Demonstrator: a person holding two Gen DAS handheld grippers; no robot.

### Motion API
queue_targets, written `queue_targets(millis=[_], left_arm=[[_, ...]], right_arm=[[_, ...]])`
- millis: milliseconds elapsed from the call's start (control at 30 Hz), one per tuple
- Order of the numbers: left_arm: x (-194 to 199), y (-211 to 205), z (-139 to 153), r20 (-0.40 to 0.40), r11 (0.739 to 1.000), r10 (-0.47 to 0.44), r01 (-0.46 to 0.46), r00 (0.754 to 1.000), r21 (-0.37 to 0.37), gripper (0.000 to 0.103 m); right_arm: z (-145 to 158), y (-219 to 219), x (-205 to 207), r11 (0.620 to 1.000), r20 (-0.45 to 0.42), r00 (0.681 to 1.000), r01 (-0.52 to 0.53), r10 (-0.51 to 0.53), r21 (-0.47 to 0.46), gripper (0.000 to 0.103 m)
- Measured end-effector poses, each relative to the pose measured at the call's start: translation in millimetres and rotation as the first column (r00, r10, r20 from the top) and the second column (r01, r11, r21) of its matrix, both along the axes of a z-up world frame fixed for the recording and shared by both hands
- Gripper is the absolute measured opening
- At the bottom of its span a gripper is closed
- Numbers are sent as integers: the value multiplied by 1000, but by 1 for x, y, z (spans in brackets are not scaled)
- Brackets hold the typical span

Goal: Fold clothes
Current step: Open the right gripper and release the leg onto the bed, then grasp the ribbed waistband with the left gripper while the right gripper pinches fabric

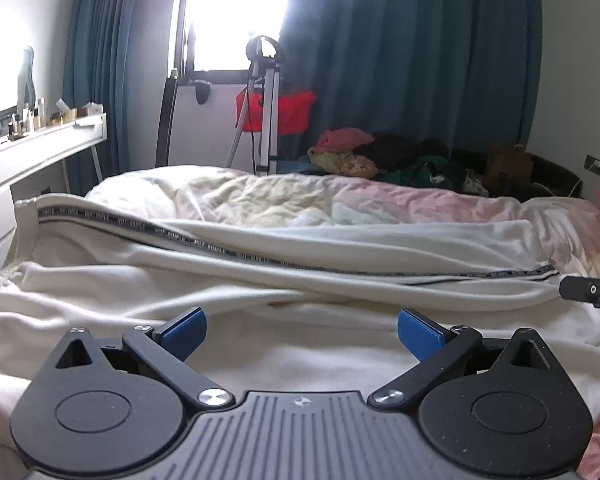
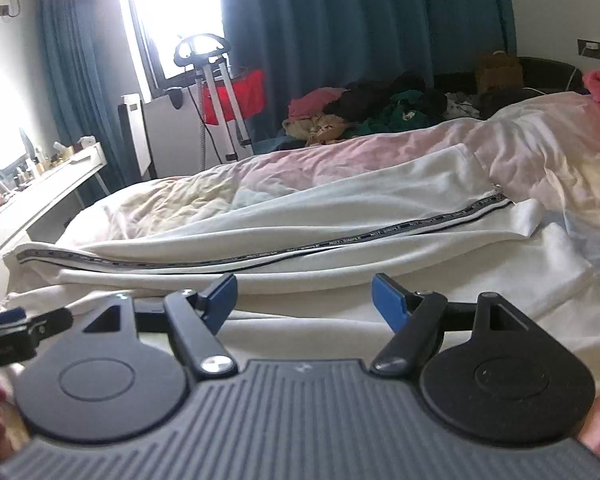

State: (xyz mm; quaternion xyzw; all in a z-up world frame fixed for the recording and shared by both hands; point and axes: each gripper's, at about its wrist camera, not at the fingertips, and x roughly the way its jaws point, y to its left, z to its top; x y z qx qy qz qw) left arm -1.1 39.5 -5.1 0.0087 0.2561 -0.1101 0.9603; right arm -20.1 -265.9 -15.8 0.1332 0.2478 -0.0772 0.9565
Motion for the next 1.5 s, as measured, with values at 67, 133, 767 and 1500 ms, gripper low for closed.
queue_targets(millis=[67,133,767,1500], left_arm=[[0,-1,-1,0,1000,4,-4,1000,7,103],[1,-3,-1,2,1000,3,-3,1000,13,103],[43,107,7,-124,907,421,-414,898,79,102],[-3,323,-17,-588,367,581,-826,563,-428,74]], right_arm=[[-1,3,-2,1000,-1,1000,6,-6,-1,76],[-3,5,-4,1000,-2,1000,11,-11,-1,76],[-7,13,0,981,-68,991,100,-112,-167,76],[10,-139,-74,852,-23,911,394,-412,344,76]])
